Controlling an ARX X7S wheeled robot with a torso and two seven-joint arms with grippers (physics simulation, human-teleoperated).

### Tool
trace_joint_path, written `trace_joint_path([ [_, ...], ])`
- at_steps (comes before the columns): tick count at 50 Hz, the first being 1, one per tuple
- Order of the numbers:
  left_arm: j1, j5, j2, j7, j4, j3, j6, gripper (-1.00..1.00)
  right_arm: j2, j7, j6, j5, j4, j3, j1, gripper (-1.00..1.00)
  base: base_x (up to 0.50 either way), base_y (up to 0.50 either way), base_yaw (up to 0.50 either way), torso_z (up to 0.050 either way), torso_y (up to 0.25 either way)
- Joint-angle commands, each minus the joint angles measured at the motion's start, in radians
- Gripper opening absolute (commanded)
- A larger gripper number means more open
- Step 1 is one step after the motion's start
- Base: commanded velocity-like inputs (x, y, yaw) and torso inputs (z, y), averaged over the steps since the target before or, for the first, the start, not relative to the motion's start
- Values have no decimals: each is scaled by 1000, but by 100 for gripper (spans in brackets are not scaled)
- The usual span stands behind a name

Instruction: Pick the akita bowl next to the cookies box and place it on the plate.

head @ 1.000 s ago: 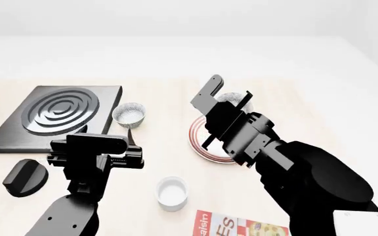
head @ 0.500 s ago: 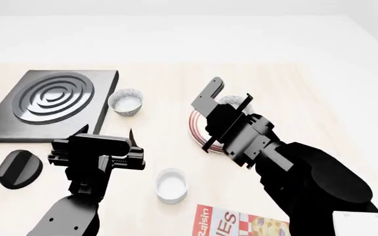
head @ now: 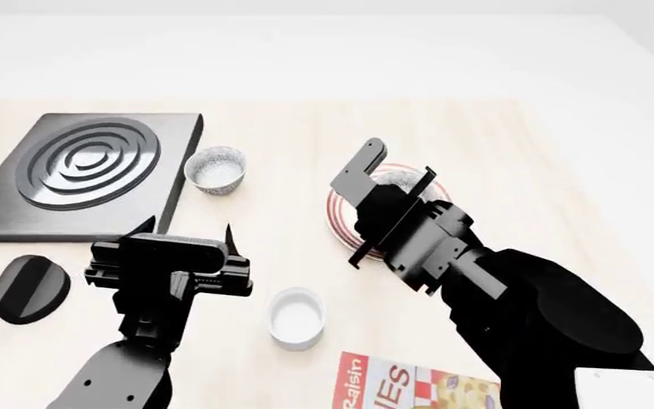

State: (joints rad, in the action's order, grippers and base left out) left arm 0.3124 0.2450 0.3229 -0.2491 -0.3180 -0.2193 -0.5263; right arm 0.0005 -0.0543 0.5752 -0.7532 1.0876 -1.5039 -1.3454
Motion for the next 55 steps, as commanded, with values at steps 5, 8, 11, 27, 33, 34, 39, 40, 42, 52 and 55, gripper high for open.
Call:
trace_joint_path([
  [5,-4,10,1,7,8,-2,21,100,0,-20,22,-9,8,1,-17,100,0,0,0,0,0],
  [8,-5,11,1,7,11,-3,25,100,0,-16,16,-20,13,4,-19,100,0,0,0,0,0],
  [11,-4,10,1,7,16,-5,29,100,0,-21,9,-29,17,3,-22,100,0,0,0,0,0],
  [27,-10,24,13,19,2,-9,30,100,0,-10,4,-38,22,2,-24,100,0,0,0,0,141],
  [33,-4,25,15,16,-1,-11,24,100,0,-1,2,-39,23,2,-26,100,0,0,0,0,250],
  [34,-3,24,15,16,-1,-12,24,100,0,-1,2,-41,24,3,-27,100,0,0,0,0,250],
  [39,-2,25,15,16,1,-14,26,100,0,7,0,-42,23,2,-30,100,0,0,0,0,250],
  [40,-2,25,15,16,2,-15,27,100,0,7,-1,-42,24,3,-31,100,0,0,0,0,250],
  [42,-2,26,16,16,2,-15,27,100,0,6,-2,-42,24,3,-31,100,0,0,0,0,250],
  [52,-7,32,18,14,1,-12,32,100,0,18,-14,-62,37,9,-51,100,0,0,0,0,250],
  [55,-5,40,12,0,-2,4,26,100,0,73,-34,-131,69,29,-89,100,0,0,0,0,172],
])
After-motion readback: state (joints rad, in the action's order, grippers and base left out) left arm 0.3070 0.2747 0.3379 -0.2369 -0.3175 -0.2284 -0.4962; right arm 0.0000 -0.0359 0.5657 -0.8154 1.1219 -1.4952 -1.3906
